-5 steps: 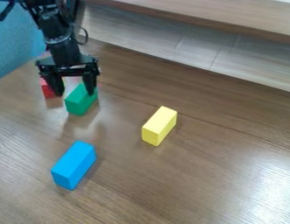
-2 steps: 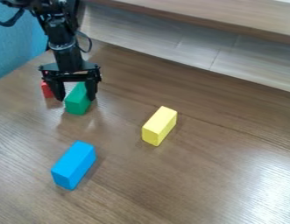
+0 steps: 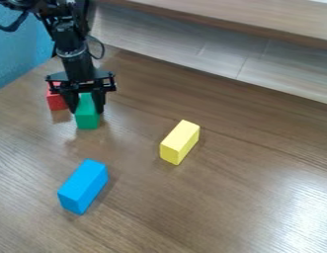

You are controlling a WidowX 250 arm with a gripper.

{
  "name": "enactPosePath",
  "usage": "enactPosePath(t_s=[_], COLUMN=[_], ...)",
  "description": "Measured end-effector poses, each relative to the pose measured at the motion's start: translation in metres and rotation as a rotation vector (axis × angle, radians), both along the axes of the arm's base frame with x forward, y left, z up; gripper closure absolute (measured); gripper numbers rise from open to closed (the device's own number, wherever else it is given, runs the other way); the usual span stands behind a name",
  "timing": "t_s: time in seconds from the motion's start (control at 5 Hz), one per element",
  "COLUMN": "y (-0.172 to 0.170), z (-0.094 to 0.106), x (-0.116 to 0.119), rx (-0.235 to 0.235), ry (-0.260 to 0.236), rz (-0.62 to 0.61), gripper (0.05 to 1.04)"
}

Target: Move green block to the right side of table

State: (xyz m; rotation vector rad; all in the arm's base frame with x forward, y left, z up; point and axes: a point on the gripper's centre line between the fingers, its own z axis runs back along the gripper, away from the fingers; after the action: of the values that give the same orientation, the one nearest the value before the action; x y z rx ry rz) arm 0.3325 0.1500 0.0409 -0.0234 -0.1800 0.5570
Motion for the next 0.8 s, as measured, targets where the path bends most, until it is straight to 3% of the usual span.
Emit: enactPosePath(t_s=[0.2, 0.4, 0.8], y=[-0.019, -0.052, -0.095], z=[0.002, 0.023, 0.049], x=[0.002, 0.009, -0.011], rx=[-0.062, -0.105, -0.180], ry=[-0.011, -0.067, -0.116], rz=[-0.057, -0.166, -0.317], gripper=[0.507, 0.507, 0.507])
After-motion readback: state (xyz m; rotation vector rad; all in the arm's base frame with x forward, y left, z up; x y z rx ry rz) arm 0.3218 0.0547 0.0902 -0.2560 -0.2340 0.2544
